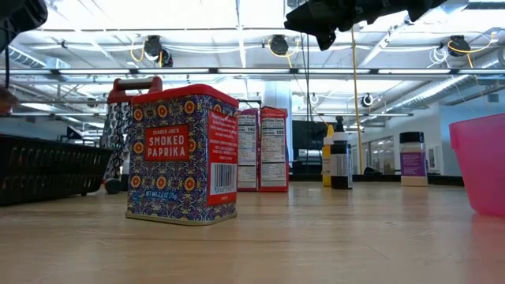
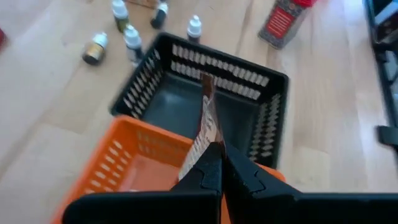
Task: Pick & Place Kitchen Items
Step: Put the orange spice pack into the orange bin, then put the red spice can into the orange bin
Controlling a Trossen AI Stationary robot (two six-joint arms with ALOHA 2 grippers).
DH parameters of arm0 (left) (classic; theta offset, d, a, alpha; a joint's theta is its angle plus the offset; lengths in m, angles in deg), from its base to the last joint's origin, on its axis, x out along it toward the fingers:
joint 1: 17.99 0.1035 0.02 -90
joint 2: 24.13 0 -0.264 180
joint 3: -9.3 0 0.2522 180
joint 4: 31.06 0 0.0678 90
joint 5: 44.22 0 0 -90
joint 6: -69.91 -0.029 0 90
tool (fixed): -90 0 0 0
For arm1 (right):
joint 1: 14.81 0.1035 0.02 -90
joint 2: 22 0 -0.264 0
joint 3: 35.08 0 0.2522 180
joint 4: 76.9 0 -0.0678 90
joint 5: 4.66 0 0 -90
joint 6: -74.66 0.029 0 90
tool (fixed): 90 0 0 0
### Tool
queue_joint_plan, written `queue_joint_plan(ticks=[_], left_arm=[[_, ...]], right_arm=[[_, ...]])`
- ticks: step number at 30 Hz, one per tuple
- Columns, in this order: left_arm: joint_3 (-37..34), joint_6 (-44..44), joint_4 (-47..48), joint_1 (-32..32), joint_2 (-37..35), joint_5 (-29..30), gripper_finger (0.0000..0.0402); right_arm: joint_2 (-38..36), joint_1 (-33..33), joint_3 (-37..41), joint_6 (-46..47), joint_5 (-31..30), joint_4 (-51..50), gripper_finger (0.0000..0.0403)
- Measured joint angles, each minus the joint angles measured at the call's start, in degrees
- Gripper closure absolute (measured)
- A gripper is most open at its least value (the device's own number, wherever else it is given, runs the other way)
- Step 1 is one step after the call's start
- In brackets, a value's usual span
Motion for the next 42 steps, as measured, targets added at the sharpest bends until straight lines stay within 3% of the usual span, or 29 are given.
queue_joint_plan(ticks=[7,11,19,24,34,38,42], left_arm=[[0.00,9.49,-1.14,-1.93,4.45,-4.40,0.0401],[0.00,10.55,-2.09,-3.10,6.57,-1.69,0.0401],[0.00,14.35,-1.38,-4.01,6.91,-2.06,0.0387],[0.00,17.59,-0.47,-4.00,6.89,-2.91,0.0351],[0.00,19.94,-0.15,-4.00,5.75,-1.59,0.0240],[0.00,20.74,0.22,-4.00,2.97,4.40,0.0219],[0.03,15.94,-1.07,-2.51,0.70,12.19,0.0214]], right_arm=[[0.00,0.00,0.02,-0.14,-0.02,0.55,0.0328],[0.00,0.00,0.02,-0.47,-0.02,1.56,0.0328],[0.00,0.00,0.02,-0.49,-0.02,1.68,0.0328],[0.00,0.00,0.02,-0.71,-0.02,1.70,0.0328],[0.00,0.00,0.02,-1.28,-0.04,1.70,0.0328],[0.00,0.00,0.02,-1.34,-0.04,1.60,0.0328],[0.02,0.00,0.02,-1.34,-0.03,1.29,0.0328]])
